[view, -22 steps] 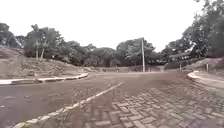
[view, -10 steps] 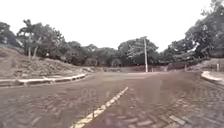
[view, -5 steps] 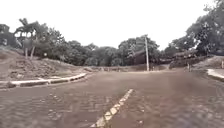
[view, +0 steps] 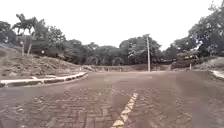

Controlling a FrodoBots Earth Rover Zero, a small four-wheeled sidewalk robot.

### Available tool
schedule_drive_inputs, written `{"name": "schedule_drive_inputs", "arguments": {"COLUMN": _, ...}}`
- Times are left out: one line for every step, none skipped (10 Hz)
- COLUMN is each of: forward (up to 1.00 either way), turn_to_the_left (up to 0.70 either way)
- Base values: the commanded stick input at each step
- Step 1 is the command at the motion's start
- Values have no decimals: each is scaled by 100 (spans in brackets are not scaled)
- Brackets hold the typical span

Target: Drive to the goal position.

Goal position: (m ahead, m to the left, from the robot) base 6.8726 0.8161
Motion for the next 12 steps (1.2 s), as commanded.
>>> {"name": "schedule_drive_inputs", "arguments": {"forward": 100, "turn_to_the_left": 0}}
{"name": "schedule_drive_inputs", "arguments": {"forward": 100, "turn_to_the_left": 0}}
{"name": "schedule_drive_inputs", "arguments": {"forward": 100, "turn_to_the_left": 0}}
{"name": "schedule_drive_inputs", "arguments": {"forward": 100, "turn_to_the_left": 0}}
{"name": "schedule_drive_inputs", "arguments": {"forward": 100, "turn_to_the_left": 0}}
{"name": "schedule_drive_inputs", "arguments": {"forward": 100, "turn_to_the_left": 0}}
{"name": "schedule_drive_inputs", "arguments": {"forward": 100, "turn_to_the_left": 0}}
{"name": "schedule_drive_inputs", "arguments": {"forward": 100, "turn_to_the_left": 0}}
{"name": "schedule_drive_inputs", "arguments": {"forward": 100, "turn_to_the_left": 0}}
{"name": "schedule_drive_inputs", "arguments": {"forward": 100, "turn_to_the_left": 0}}
{"name": "schedule_drive_inputs", "arguments": {"forward": 100, "turn_to_the_left": 0}}
{"name": "schedule_drive_inputs", "arguments": {"forward": 100, "turn_to_the_left": 0}}
